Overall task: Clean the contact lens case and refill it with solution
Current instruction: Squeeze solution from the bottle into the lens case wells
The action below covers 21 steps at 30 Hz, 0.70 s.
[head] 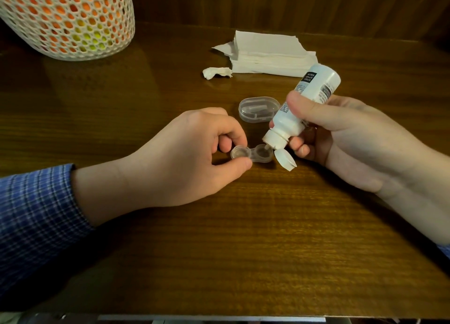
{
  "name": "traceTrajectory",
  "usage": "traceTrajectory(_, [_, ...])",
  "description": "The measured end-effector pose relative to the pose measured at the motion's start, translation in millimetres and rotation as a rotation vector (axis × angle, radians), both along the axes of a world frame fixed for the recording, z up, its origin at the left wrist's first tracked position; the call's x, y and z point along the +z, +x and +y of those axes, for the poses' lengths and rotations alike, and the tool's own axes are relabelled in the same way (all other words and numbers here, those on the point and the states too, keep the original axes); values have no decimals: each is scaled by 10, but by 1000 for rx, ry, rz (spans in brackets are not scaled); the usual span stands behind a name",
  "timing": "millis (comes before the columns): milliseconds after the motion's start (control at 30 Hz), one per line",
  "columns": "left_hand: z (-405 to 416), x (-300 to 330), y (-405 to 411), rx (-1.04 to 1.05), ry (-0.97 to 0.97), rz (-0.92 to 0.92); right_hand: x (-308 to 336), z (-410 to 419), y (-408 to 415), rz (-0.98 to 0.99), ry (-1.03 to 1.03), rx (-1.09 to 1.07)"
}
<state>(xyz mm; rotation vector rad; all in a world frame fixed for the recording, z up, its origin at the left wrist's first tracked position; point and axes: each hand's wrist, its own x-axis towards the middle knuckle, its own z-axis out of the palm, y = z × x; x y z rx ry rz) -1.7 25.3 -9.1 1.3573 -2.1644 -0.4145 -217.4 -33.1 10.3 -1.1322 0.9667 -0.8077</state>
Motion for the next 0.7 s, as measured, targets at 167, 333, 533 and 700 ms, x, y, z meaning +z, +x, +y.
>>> traceTrajectory(167, [3,-2,2,1,2,4,11,7,3,-6,5,-9])
traceTrajectory(333, [2,-2,1,-1,3,5,24,24,10,-2,2,-2])
traceTrajectory(533, [0,-1,8,4,8,3,37,34,10,7,1,-13])
traceTrajectory(700, [-2,3,7,2,13,2,33,14,-8,0,37,-26])
